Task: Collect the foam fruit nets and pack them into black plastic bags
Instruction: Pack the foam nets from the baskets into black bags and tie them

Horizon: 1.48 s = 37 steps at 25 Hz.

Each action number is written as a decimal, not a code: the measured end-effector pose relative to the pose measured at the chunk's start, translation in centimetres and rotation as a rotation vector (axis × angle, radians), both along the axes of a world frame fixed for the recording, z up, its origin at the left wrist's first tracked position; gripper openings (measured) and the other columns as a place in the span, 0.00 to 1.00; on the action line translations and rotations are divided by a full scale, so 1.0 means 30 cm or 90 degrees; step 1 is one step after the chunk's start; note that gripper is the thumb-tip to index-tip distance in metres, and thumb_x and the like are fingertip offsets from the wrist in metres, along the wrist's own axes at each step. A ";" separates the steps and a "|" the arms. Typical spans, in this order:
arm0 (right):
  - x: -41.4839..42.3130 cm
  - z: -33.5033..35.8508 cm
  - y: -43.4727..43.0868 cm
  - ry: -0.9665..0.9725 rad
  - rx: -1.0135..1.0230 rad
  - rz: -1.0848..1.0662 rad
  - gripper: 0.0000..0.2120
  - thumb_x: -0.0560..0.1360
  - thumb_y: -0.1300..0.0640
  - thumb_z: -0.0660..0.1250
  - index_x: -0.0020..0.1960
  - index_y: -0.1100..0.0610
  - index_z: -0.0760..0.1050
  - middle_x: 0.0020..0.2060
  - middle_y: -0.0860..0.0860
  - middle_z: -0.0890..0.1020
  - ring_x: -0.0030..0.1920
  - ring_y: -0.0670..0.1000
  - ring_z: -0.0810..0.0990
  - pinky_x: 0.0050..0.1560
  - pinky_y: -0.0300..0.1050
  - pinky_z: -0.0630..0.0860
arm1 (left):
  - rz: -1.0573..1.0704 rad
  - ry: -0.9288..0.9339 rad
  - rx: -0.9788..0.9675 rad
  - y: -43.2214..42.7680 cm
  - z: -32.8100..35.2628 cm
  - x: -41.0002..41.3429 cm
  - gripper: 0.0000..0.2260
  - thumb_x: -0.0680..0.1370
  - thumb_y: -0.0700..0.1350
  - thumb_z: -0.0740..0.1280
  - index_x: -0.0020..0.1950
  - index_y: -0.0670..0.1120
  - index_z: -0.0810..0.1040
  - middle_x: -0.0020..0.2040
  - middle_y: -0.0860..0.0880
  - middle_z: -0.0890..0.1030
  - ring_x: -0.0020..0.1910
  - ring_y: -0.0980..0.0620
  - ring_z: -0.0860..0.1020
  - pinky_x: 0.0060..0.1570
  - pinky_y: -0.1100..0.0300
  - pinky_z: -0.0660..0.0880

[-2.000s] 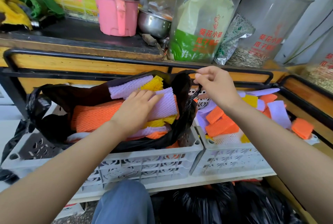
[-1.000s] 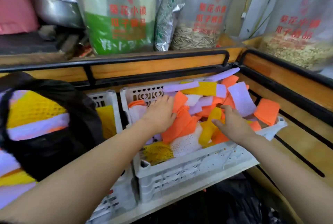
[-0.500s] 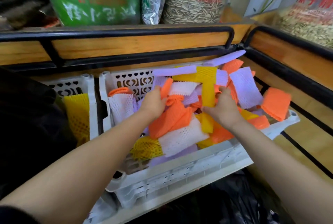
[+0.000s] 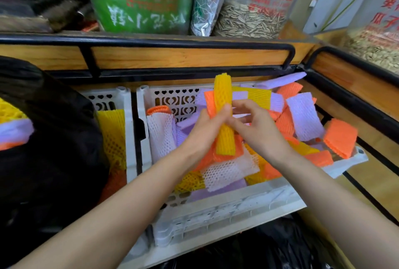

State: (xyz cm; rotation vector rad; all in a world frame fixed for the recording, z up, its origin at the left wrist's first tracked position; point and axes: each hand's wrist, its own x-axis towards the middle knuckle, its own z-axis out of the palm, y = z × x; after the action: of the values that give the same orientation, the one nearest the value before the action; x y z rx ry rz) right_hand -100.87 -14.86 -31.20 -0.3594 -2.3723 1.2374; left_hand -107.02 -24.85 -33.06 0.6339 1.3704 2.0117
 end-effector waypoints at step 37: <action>-0.231 -0.095 0.365 -0.422 0.340 -0.168 0.17 0.72 0.50 0.71 0.54 0.59 0.73 0.39 0.53 0.75 0.46 0.57 0.74 0.35 0.45 0.63 | 0.197 0.062 -0.156 -0.138 -0.066 -0.149 0.14 0.77 0.48 0.68 0.60 0.53 0.69 0.49 0.59 0.76 0.48 0.62 0.76 0.45 0.64 0.75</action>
State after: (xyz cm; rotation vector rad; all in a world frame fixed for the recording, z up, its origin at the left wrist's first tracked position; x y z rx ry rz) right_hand -107.79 -3.91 -34.06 -0.9764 -2.9372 0.3514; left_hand -111.49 -29.00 -35.04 0.4345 1.8326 2.0193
